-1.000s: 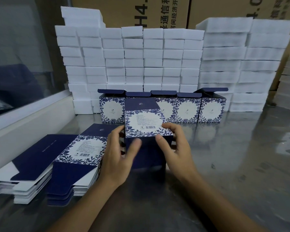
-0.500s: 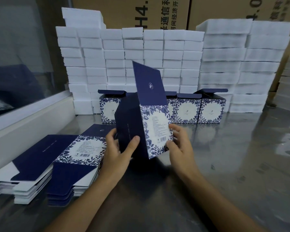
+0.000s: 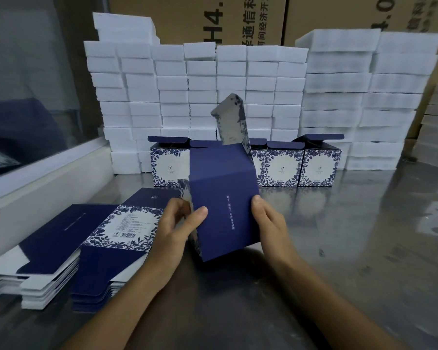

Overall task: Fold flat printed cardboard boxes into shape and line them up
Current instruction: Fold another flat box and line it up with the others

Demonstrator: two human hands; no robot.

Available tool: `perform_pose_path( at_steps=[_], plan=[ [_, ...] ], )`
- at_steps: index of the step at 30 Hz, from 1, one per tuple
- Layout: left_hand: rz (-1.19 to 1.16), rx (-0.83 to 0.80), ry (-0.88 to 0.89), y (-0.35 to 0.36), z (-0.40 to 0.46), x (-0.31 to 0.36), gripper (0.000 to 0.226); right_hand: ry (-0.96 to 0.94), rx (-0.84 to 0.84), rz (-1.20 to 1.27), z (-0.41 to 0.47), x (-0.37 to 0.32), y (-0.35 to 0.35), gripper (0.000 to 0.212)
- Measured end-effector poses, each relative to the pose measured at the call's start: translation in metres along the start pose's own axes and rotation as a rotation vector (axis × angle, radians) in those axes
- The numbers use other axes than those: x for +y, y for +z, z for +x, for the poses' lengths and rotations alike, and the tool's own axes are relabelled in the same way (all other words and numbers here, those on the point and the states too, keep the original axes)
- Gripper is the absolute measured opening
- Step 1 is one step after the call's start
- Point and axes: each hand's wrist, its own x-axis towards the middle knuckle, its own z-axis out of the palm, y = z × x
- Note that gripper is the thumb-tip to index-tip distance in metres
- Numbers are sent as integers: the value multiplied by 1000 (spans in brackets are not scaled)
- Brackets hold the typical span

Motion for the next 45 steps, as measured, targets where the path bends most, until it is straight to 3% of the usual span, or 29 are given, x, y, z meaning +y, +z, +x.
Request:
perform_pose_path(
  at_steps=[3,7,11,14,18,25,32,38,45],
  plan=[
    [140,11,21,-2,0,-2,51,-12,96,-83,4,2,-2,32],
    [360,96,39,3,-2,-10,69,12,237,-176,7,6,-5,9],
    [568,177,241,3,-2,-9,82,-1,269,-199,4,8,-1,20],
    [686,215,409,1,-1,-10,88,-40,190,-198,1,2,4,29],
    [812,235,477,2,-1,-7,89,-143,-37,-206,-7,-3,14,46],
    [1049,225,524,2,-2,-3,88,-43,-53,-179,-9,-5,17,54],
    [1091,192,559,1,-1,-5,87,76,-56,-163,-10,-6,17,53],
    [1052,159,564,4,-3,-4,85,232,114,5,-3,-2,9,57],
    [1024,142,565,6,-4,-3,85,240,212,-39,2,-4,2,49]
  ],
)
